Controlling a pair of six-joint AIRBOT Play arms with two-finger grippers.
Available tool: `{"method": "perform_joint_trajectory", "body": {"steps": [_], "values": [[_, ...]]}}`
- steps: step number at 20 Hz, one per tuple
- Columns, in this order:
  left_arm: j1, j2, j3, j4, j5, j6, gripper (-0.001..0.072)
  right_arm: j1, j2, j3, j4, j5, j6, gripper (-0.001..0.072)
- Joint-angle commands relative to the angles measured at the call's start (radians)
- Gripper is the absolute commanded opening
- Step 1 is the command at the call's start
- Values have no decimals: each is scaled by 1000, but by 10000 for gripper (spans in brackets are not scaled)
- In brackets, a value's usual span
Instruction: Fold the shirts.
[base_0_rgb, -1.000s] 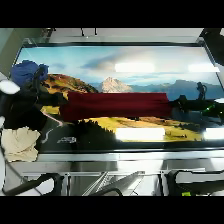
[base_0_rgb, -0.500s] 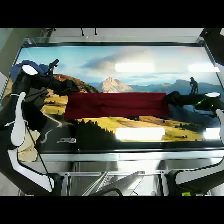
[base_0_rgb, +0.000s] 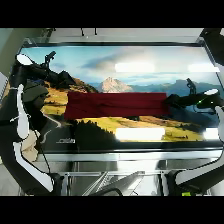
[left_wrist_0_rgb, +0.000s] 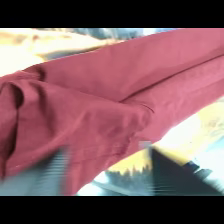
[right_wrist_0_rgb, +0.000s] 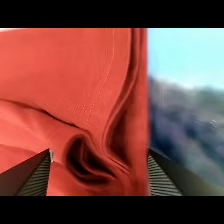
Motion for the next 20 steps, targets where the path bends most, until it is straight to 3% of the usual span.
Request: {"method": "perform_joint_trajectory", "body": {"steps": [1, 2, 4, 5, 6, 9, 11, 14, 17, 20], "values": [[-30, -3, 25, -5, -35, -18, 18, 48, -59, 2, -10, -21, -11, 640], [-46, -3, 26, -6, -35, -16, 17, 59, -66, 2, 2, -39, -17, 587], [-92, -3, 25, -5, -36, -16, 17, 61, -67, 6, 33, -49, -28, 180], [-120, -4, 25, -5, -31, -17, 18, 59, -67, 16, 58, -40, -44, 49], [-154, -4, 16, -5, -14, -21, 17, 57, -62, 33, 80, -16, -45, 18], [-287, -5, -86, -1, 129, -27, 17, 57, -17, 99, 156, 119, -40, 18], [-386, -6, -172, 2, 305, -27, 18, 57, 35, 145, 232, 243, -35, 18], [-526, -37, -223, 2, 556, -27, 17, 57, 141, 193, 321, 314, -28, 18], [-636, -151, -129, 3, 630, -30, 17, 57, 234, 224, 331, 369, 9, 18], [-698, -275, 19, -12, 614, -113, 17, 57, 289, 224, 328, 401, 28, 18]]}}
